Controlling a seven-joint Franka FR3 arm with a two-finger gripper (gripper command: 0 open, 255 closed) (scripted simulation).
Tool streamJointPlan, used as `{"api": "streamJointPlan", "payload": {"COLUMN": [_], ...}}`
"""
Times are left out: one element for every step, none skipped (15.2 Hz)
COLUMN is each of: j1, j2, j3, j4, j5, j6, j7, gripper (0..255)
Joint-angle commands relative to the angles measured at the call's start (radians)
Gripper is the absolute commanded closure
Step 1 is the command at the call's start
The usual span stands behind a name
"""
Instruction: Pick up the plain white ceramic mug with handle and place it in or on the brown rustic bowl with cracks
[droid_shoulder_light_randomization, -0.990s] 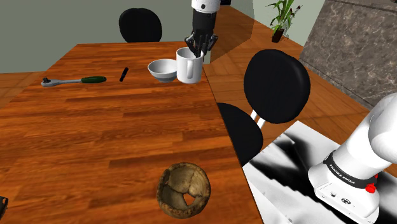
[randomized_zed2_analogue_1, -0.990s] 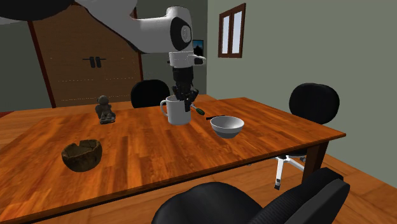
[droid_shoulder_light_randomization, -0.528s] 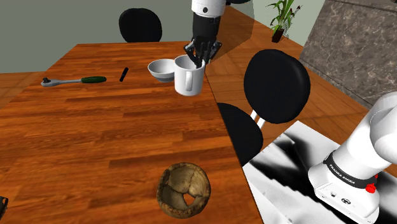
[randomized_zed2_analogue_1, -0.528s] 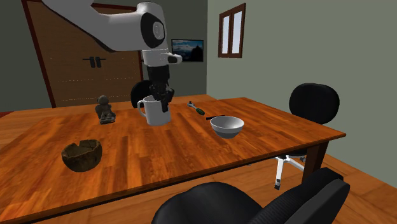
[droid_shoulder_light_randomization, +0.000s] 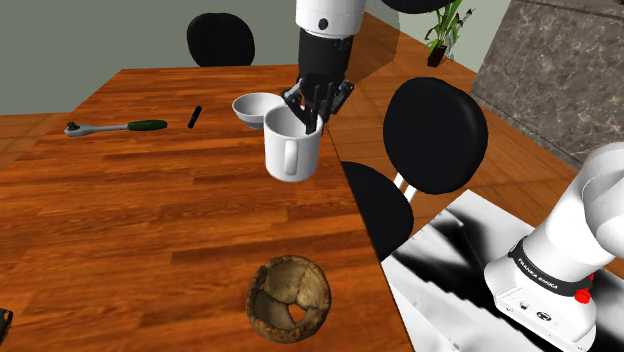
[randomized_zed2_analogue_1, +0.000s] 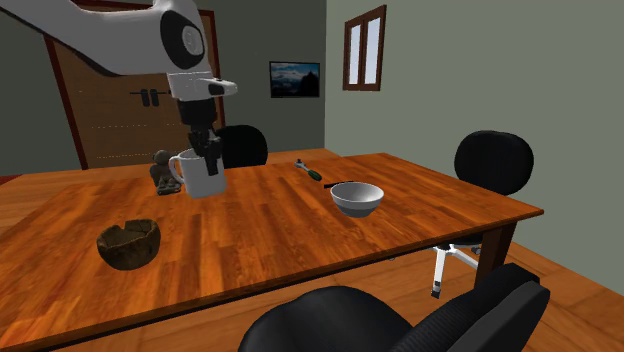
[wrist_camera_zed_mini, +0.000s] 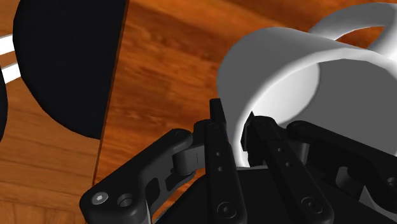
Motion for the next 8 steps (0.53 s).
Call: {"api": "streamJointPlan", "payload": {"j1": [0.02,0.03,0.04,0.05,0.06,0.069,0.079,0.088], "j2": [-0.014,-0.02,-0.026,-0.031,-0.034,-0.037,-0.038,-0.038], "j3": [0.027,0.04,0.053,0.067,0.081,0.096,0.111,0.126], "j4": [-0.016,-0.019,-0.021,-0.022,-0.021,-0.02,-0.017,-0.014], "j5": [0.006,0.009,0.012,0.015,0.017,0.019,0.02,0.021], "j6": [0.003,0.0,-0.004,-0.007,-0.01,-0.014,-0.018,-0.022], "j7": [0.046,0.067,0.09,0.112,0.135,0.159,0.182,0.206], "gripper": [255,255,255,255,255,255,255,255]}}
